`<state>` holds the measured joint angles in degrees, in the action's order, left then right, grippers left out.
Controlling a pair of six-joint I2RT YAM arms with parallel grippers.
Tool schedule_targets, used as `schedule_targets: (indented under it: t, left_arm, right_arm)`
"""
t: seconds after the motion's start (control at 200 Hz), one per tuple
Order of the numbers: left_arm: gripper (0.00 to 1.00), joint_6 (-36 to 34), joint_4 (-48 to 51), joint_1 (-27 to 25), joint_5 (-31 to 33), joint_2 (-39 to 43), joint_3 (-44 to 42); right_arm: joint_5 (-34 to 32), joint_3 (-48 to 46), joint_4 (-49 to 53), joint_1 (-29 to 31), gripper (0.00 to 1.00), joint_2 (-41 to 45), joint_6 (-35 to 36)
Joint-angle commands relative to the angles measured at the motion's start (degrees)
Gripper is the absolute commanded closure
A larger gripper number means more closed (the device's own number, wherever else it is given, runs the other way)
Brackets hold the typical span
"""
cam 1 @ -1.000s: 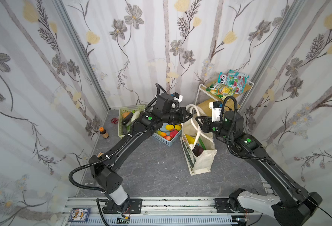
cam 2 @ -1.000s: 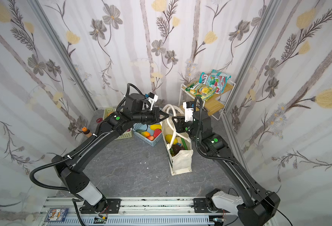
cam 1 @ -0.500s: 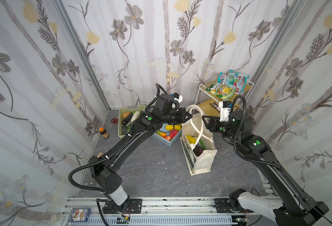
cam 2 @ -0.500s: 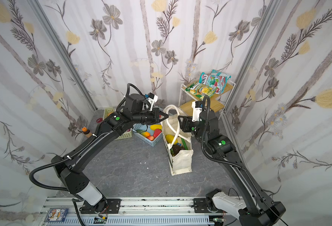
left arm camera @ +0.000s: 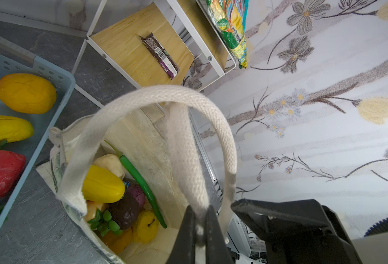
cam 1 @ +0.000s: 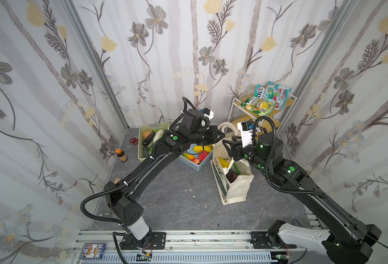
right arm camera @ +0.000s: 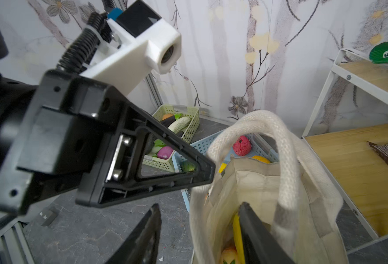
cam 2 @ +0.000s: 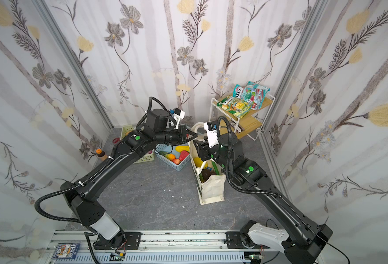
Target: Place the food into the grocery bag and tie it
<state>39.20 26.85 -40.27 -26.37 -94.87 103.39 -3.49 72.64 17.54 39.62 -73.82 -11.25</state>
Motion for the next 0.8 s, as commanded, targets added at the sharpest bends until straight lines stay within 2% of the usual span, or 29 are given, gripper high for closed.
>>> schedule_targets:
  t: [0.0, 0.395, 0.525, 0.679, 0.729, 0.794]
  left_arm:
    - [1.0, -0.46, -0.74, 0.06, -0.09, 0.12, 0.57]
    - [1.0, -0.27, -0.84, 0.15, 0.08, 0.03, 1.36]
    - [1.0, -0.15, -0.93, 0.1, 0.1, 0.12, 1.42]
    - [1.0, 0.26, -0.84, 0.19, 1.23, 0.19, 1.02]
    - [0.76, 0.27, -0.84, 0.19, 1.64, 0.11, 0.89]
    - [0.57, 0.35, -0.47, 0.19, 1.9, -0.34, 0.98]
  right_arm:
    - [-2.13, -0.73, -0.21, 0.49, 0.42, -0.28, 2.52]
    - [-5.42, -3.46, 3.69, 0.72, 0.44, -1.22, 3.15]
    - [-6.27, -3.47, 3.08, 0.66, 0.61, -1.94, 3.25]
    - [-3.81, -3.89, 0.85, 0.66, 0.79, -0.79, 3.48]
    - [-2.63, -4.17, -0.01, 0.66, 0.82, -0.08, 3.54]
    - [-1.56, -4.13, -0.4, 0.69, 0.82, 0.26, 3.81]
